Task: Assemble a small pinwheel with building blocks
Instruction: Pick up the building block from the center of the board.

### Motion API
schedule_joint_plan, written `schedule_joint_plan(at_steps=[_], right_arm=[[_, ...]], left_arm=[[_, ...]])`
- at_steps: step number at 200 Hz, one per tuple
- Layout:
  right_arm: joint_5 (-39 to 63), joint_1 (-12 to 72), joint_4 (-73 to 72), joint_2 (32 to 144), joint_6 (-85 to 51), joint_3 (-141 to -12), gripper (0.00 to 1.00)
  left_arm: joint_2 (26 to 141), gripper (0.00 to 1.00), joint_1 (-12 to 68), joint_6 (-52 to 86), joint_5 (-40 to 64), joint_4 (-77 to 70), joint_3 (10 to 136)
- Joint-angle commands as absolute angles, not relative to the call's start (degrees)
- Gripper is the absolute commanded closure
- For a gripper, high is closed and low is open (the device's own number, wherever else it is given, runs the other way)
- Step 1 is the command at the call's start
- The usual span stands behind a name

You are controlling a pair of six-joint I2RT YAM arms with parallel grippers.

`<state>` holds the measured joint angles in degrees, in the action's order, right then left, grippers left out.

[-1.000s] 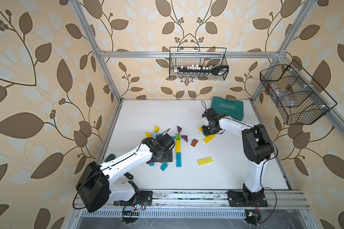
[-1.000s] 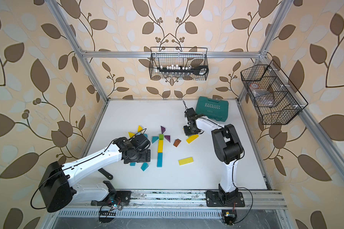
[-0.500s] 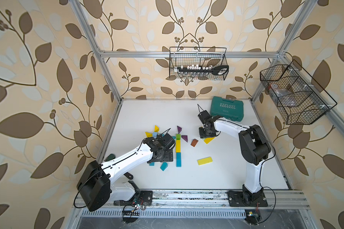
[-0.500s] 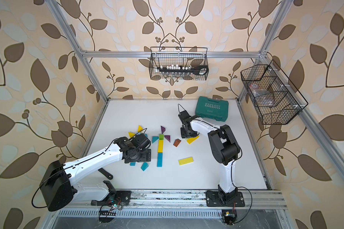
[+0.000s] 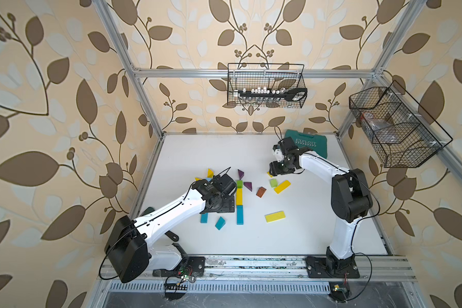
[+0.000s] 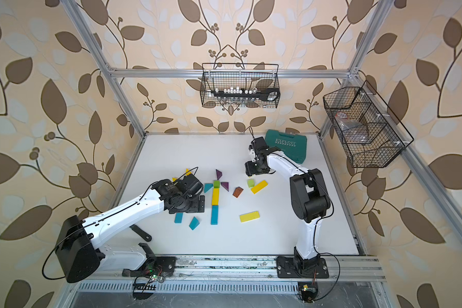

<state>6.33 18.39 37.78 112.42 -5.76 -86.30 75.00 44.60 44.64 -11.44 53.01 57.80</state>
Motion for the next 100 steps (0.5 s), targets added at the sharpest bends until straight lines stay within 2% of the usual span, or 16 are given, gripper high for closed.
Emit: schedule_joint_plan(at_steps=[1, 100], right_arm=[[10.87, 18.15, 39.1, 116.61, 1.77, -89.68, 0.32], [14.67, 17.23, 40.72, 124.9, 5.63, -96.95, 0.31]], left_arm=[[75.94, 0.01, 43.87, 42.75, -12.3, 54.96, 61.08], [83.65, 0.01, 43.59, 40.45, -11.87, 54.98, 67.12]])
